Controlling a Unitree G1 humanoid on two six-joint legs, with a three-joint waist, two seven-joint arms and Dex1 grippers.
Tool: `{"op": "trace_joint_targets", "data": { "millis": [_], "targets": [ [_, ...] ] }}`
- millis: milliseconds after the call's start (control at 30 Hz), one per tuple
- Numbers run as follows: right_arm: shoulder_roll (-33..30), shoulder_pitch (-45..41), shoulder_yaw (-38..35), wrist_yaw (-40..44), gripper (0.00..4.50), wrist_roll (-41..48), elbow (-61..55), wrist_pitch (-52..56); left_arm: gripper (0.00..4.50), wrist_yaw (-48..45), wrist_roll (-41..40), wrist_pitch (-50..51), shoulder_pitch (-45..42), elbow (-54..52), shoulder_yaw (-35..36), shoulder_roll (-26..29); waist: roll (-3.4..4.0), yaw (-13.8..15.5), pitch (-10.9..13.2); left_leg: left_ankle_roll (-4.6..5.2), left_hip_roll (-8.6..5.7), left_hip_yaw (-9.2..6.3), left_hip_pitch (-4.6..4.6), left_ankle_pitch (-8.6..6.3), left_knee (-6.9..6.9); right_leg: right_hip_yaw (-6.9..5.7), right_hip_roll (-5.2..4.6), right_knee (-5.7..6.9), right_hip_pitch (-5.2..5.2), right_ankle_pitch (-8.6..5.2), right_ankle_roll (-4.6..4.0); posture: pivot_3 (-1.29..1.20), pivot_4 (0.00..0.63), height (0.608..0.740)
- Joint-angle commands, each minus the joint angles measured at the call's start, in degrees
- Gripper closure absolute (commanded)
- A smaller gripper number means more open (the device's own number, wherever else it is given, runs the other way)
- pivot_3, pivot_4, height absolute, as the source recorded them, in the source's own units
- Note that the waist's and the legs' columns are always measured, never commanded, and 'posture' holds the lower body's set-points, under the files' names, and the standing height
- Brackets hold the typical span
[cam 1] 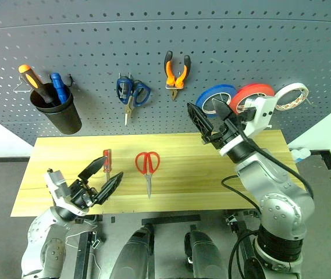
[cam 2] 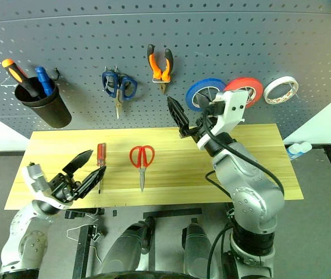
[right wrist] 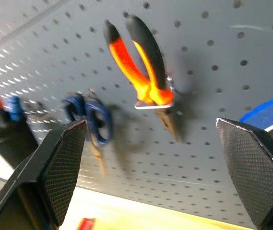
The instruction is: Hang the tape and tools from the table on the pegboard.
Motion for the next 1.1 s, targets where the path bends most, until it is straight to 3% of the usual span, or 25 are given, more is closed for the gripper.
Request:
{"op": "trace_joint_targets", "data": {
  "millis": [33, 267, 500, 800, 1100],
  "targets": [
    [-2.17, -1.28, -1.04, 0.15, 0.01, 8.72, -5.10, 2.41, 0.00, 10.98, 8.17, 3.51, -0.37, -4.36, -4.23, -0.85, 0.05, -0.06, -0.11, 0.00, 0.00, 0.00, 0.00, 0.00, 0.01, 0.00, 0.00, 0.01, 0.00, 0.00, 0.00, 0.06, 0.206, 0.740],
    [-7.87, -0.82, -1.42, -2.78, 0.01, 13.96, -6.38, 3.30, 0.00, 31.42, 33.44, 8.25, -7.22, -1.77, -14.96, -1.64, -0.01, -0.11, -0.20, 0.06, -0.01, 0.02, -0.01, -0.03, 0.31, -0.05, 0.03, 0.15, 0.07, 0.01, 0.01, 0.02, 0.204, 0.740],
    [-10.43, 0.15, -1.01, -6.02, 0.01, 15.27, -7.04, 2.21, 0.00, 43.51, 42.67, 16.23, -16.21, 3.91, -20.94, -8.42, -0.02, -0.10, -0.23, 0.33, -0.04, 0.04, -0.03, -0.19, 0.73, -0.09, 0.05, 0.32, 0.18, 0.09, 0.15, -0.01, 0.203, 0.740],
    [-10.91, 0.41, 1.03, -8.32, 0.01, 14.52, -6.94, 0.71, 0.00, 60.29, 48.45, 23.93, -27.30, 9.86, -22.47, -24.36, -0.14, -0.23, -0.39, 0.18, -0.06, 0.11, -0.08, -0.10, 0.86, -0.09, 0.04, 0.39, 0.17, 0.11, 0.20, -0.02, 0.189, 0.740],
    [-11.11, 0.49, 2.59, -10.33, 0.01, 14.00, -7.24, -0.62, 0.00, 65.71, 46.22, 36.07, -27.18, 9.65, -21.47, -29.23, -0.09, -0.33, -0.56, 0.14, -0.06, 0.15, -0.08, -0.08, 0.96, -0.07, 0.07, 0.52, 0.15, 0.11, 0.20, -0.03, 0.178, 0.740]
  ]
}}
